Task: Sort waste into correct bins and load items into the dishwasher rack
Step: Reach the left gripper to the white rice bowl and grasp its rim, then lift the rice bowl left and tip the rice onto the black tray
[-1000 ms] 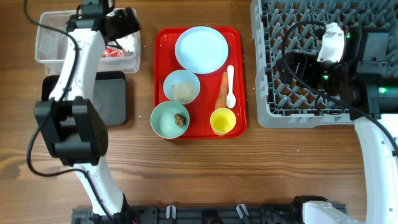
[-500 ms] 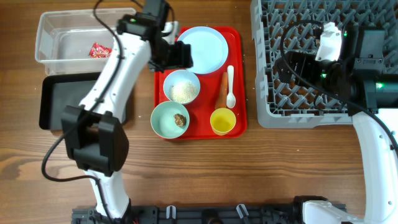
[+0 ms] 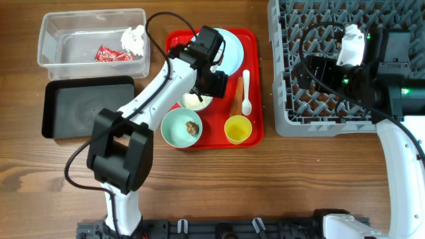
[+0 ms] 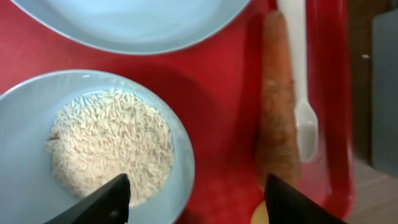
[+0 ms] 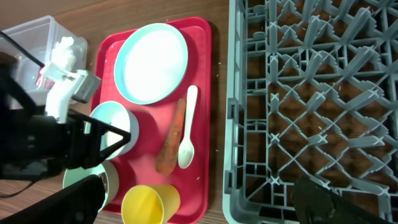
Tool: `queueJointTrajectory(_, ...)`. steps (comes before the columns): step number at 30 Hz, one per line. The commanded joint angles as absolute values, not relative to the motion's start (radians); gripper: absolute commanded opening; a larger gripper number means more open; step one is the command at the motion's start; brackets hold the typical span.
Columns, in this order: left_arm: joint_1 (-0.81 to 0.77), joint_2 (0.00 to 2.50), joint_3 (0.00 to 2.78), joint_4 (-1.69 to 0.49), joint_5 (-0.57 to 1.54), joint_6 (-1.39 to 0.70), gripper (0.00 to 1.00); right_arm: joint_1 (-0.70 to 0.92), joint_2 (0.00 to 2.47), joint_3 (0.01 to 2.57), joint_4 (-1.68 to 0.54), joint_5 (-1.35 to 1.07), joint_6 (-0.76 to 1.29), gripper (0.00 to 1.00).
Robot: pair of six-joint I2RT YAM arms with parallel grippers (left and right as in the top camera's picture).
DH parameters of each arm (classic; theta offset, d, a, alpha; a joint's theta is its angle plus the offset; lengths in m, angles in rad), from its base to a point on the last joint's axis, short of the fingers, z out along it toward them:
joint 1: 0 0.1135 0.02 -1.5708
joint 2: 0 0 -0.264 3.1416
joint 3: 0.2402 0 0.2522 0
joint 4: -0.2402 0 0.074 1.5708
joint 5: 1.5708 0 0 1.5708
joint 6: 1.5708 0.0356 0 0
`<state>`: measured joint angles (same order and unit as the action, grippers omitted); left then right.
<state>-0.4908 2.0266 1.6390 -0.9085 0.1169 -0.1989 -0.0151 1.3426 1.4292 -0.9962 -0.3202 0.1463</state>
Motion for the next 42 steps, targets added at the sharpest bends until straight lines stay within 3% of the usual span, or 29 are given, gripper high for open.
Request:
queueJointTrajectory(1,-0.489,2.065,1.57,-0.835,0.076,-0.189,0.62,-0.017,1.353,1.447,-1.0,-0.314,0.158,1.0)
queueJointTrajectory(7,-0.489,2.098,1.539,-0.793,0.077,-0.186,0.49,-0.017,1.353,1.447,-1.006,-0.314,0.157,1.0)
queueJointTrajectory(9,-0.489,2.111,1.539,-0.793,0.06,-0.187,0.31,-0.017,1.353,1.447,-1.007,-0.314,0.157,1.0)
queueJointTrajectory(19,-0.489,2.132,1.537,-0.784,0.025,-0.191,0.18,-0.017,1.353,1.447,-1.008,-0.313,0.157,1.0)
queueJointTrajectory(23,-0.489,2.125,1.543,-0.785,0.033,-0.193,0.04,-0.017,1.353,1.447,-1.007,-0.313,0.157,1.0)
queueJointTrajectory(32,-0.454,2.04,1.645,-0.906,0.044,-0.27,0.04,-0.017,1.353,1.447,-1.007,-0.313,0.159,1.0)
queueJointTrajectory(42,-0.239,1.85,1.683,-1.07,0.198,-0.277,0.04,-0.017,1.353,1.447,-1.003,-0.309,0.157,1.0)
